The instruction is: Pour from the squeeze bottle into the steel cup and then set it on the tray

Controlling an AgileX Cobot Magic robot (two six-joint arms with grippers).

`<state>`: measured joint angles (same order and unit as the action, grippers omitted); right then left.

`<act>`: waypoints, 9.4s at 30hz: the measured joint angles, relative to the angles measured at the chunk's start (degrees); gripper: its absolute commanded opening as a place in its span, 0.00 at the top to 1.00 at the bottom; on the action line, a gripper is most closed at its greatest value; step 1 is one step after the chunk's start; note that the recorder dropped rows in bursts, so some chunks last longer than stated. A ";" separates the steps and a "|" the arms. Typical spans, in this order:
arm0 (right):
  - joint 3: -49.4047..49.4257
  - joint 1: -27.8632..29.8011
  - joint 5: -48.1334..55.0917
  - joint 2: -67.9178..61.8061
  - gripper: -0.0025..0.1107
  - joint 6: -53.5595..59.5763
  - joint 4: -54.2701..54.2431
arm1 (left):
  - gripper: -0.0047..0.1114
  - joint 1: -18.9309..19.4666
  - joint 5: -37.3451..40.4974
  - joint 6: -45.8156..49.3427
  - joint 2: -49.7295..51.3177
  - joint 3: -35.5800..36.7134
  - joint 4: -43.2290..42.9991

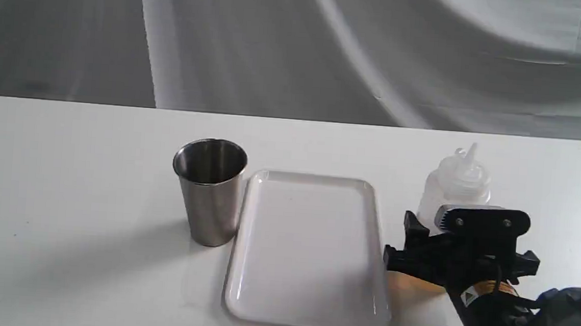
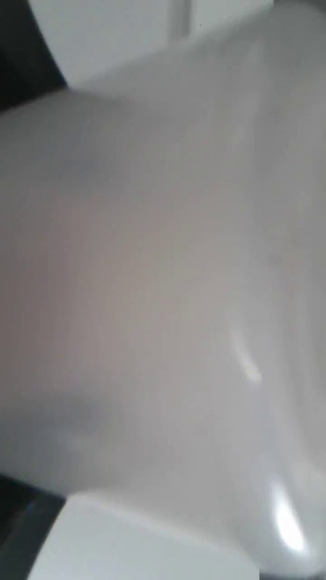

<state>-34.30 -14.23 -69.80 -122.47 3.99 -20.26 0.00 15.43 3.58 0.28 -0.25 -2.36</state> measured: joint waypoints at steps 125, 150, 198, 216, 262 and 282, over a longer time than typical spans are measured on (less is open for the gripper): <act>-35.06 -15.97 96.88 21.72 0.98 -48.79 86.17 | 0.89 0.00 0.00 0.00 0.00 0.00 0.00; -37.93 -19.47 104.59 13.46 0.98 -38.87 93.70 | 0.89 0.00 0.00 0.00 0.00 0.00 0.00; -44.72 -20.43 116.12 7.30 0.98 -22.45 108.05 | 0.89 0.00 0.00 0.00 0.00 0.00 0.00; -47.05 -20.67 119.19 5.76 0.98 -20.86 112.79 | 0.89 0.00 0.00 0.00 0.00 0.00 0.00; -49.49 -21.73 120.82 3.26 0.98 -10.93 118.27 | 0.89 0.00 0.00 0.00 0.00 0.00 0.00; -49.49 -21.73 120.82 3.26 0.98 -7.71 118.42 | 0.89 0.00 0.00 0.00 0.00 0.00 0.00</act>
<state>-83.79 -35.96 51.01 -119.21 -3.72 98.15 0.00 15.43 3.58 0.28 -0.25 -2.36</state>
